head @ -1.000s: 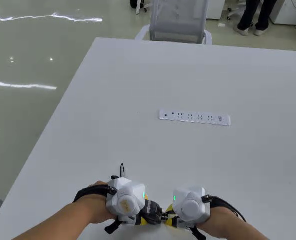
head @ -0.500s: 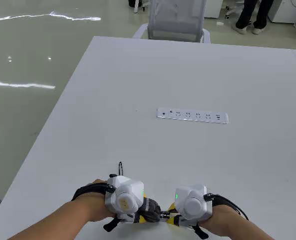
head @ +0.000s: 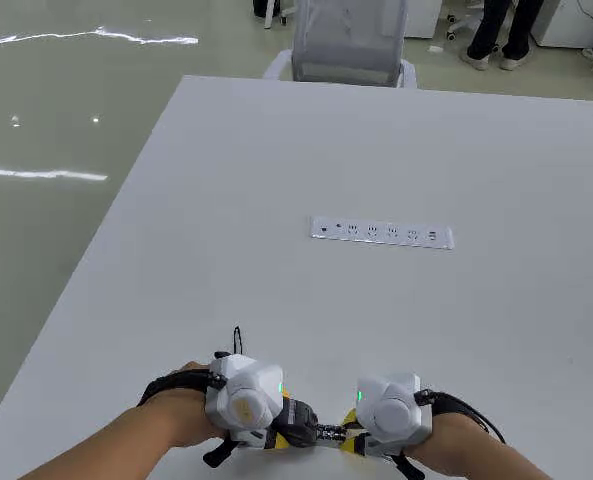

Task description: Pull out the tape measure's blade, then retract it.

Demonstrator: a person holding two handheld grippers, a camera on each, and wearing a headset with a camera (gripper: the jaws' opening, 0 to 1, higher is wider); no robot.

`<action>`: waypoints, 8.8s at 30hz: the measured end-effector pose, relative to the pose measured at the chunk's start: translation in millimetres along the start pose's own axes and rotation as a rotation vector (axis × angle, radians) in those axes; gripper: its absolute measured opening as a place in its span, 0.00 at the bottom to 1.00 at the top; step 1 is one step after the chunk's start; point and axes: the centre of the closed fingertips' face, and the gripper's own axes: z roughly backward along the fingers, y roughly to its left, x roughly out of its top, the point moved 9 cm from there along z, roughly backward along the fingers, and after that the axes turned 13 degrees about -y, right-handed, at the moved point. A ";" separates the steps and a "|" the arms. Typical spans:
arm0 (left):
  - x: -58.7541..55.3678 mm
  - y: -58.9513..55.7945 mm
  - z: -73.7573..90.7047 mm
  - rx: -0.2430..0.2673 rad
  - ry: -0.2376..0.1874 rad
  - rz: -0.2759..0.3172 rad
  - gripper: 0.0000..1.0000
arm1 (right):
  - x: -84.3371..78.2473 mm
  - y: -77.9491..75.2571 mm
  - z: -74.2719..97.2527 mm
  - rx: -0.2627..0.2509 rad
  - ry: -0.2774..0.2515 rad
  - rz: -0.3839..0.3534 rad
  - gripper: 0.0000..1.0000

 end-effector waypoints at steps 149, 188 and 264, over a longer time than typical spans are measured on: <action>-2.0 0.4 0.6 0.005 -0.011 0.005 0.31 | -65.1 -3.1 77.6 -0.061 0.066 -0.078 0.11; -2.0 -0.6 1.3 0.011 -0.017 0.011 0.31 | -75.6 -2.6 90.8 -0.073 0.080 -0.087 0.11; -0.9 -1.4 0.7 0.014 -0.008 0.016 0.31 | -97.9 -3.3 116.0 -0.093 0.102 -0.112 0.11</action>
